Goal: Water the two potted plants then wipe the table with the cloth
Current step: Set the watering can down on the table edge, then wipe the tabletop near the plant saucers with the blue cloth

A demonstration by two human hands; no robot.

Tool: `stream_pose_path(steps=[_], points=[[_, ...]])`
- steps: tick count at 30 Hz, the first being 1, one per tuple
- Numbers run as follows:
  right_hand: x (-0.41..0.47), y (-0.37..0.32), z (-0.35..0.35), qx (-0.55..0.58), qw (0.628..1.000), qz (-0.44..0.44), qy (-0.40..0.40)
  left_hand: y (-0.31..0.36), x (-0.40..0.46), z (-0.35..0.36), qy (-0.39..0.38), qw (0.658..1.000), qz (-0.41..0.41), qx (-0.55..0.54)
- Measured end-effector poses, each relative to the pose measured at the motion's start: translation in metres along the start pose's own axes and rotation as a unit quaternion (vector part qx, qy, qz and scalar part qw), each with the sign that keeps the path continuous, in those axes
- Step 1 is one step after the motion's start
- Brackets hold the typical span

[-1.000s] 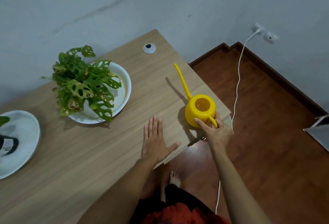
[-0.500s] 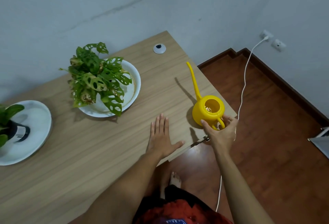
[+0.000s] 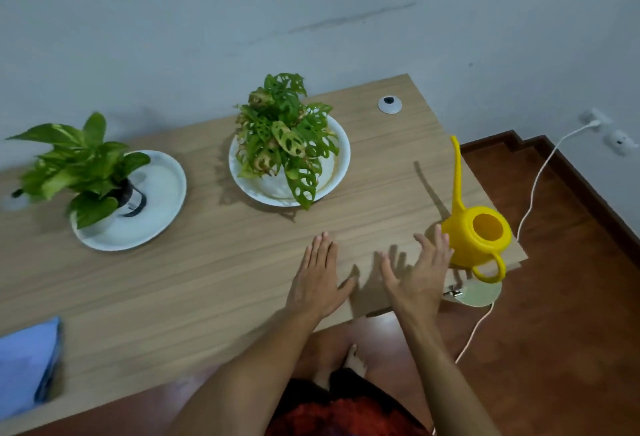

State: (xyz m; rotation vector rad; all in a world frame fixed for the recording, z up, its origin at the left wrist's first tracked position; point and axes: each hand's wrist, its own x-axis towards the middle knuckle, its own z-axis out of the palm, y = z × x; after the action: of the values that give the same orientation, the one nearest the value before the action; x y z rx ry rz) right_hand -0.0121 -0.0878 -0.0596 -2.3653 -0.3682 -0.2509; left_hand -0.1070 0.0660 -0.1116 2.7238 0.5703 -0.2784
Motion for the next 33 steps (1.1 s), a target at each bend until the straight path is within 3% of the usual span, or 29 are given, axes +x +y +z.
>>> stream_pose_path(steps=[7,13,21,24,29,33], points=[[-0.068,-0.067,0.063,-0.015,0.971,-0.067,-0.229,-0.080,-0.055,-0.019,0.034,0.997,-0.067,-0.015],[-0.124,-0.127,0.109,-0.051,0.948,-0.194,-0.247,-0.173,-0.112,-0.025,0.066,0.989,-0.126,-0.039],[-0.184,-0.203,0.159,-0.111,0.886,-0.176,-0.415,-0.295,-0.183,-0.032,0.154,0.963,-0.214,-0.053],[-0.200,-0.219,0.172,-0.159,0.876,-0.171,-0.422,-0.338,-0.209,-0.039,0.208,0.942,-0.256,-0.064],[-0.210,-0.223,0.181,-0.174,0.893,-0.150,-0.387,-0.403,-0.244,-0.042,0.260,0.904,-0.328,-0.088],[-0.209,-0.220,0.181,-0.180,0.897,-0.154,-0.374,-0.437,-0.265,-0.040,0.315,0.856,-0.393,-0.118]])
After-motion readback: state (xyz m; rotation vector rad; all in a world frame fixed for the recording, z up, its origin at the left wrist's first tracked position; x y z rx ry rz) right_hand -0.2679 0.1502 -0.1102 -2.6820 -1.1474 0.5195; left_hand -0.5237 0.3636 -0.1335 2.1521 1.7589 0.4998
